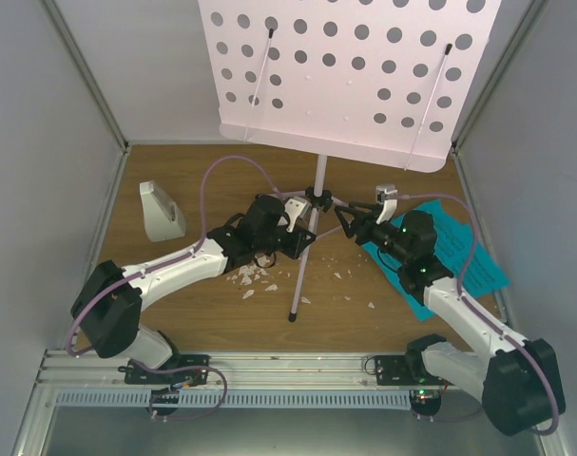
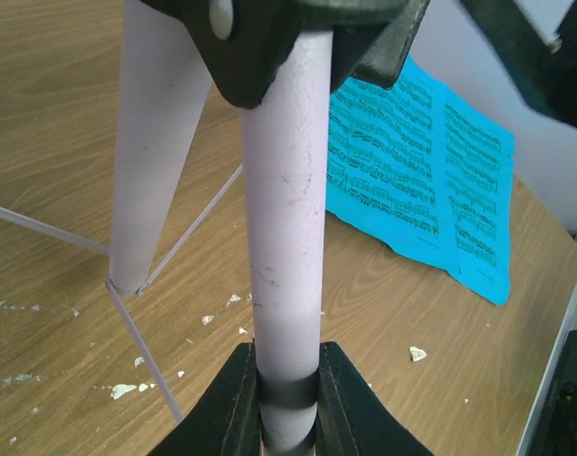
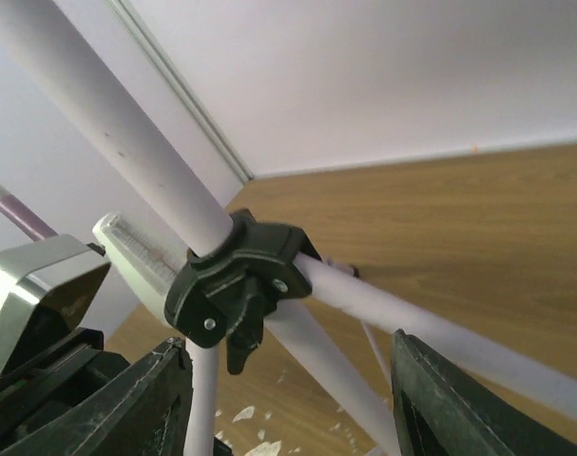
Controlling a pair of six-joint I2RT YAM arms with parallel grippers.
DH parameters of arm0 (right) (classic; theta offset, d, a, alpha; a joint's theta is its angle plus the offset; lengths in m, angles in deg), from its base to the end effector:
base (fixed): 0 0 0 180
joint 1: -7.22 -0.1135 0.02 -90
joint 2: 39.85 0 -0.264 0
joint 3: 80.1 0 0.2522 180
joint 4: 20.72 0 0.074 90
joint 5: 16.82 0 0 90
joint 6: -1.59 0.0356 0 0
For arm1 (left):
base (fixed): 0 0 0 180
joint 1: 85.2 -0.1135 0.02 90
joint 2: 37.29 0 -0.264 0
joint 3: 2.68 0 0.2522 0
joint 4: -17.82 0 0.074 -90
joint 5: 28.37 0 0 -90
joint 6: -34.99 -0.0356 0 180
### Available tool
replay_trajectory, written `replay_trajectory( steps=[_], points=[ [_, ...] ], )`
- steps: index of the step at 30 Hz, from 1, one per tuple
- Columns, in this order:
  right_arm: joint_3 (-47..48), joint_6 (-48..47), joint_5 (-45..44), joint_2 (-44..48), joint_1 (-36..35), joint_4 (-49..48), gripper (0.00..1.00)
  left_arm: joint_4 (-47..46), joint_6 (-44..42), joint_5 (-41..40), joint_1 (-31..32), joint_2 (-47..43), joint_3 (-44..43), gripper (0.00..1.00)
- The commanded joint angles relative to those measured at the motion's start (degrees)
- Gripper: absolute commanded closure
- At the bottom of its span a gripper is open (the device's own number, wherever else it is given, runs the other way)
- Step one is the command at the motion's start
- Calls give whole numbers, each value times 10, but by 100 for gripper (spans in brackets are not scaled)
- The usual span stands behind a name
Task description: Pack up the instrument practice props
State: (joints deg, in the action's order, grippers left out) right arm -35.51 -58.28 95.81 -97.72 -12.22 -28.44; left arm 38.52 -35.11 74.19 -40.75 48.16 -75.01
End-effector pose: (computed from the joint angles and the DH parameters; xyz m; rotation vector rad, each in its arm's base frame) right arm 0.2137 0.0899 0.2688 -0.1514 1.7499 0.9713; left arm 0.2337 -0.2401 0.2589 0.6148 2.1967 -0.8593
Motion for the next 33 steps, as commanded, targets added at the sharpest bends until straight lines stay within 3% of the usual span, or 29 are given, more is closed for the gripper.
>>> replay_trajectory(
  steps=[1, 6, 11, 15, 22, 27, 33],
  points=[
    [-1, 74, 67, -29, 19, -37, 41, -1, -11, -10, -4, 11, -16, 100],
    [19, 71, 101, -71, 38, -50, 42, -3, -8, -4, -4, 12, -16, 100],
    [52, 48, 118, -111, 39, -47, 52, -3, -7, -2, -4, 14, -19, 100],
    [65, 19, 136, -117, 39, -48, 54, 1, -5, 0, -4, 13, -23, 100],
    [50, 51, 152, -111, 38, -87, 55, 7, -7, -4, -4, 11, -25, 100],
    [63, 22, 153, -125, 15, -84, 48, 15, -11, 2, -4, 15, -30, 100],
    [73, -18, 136, -139, 7, -66, 65, 18, -11, -1, -4, 14, -31, 100]
  ],
)
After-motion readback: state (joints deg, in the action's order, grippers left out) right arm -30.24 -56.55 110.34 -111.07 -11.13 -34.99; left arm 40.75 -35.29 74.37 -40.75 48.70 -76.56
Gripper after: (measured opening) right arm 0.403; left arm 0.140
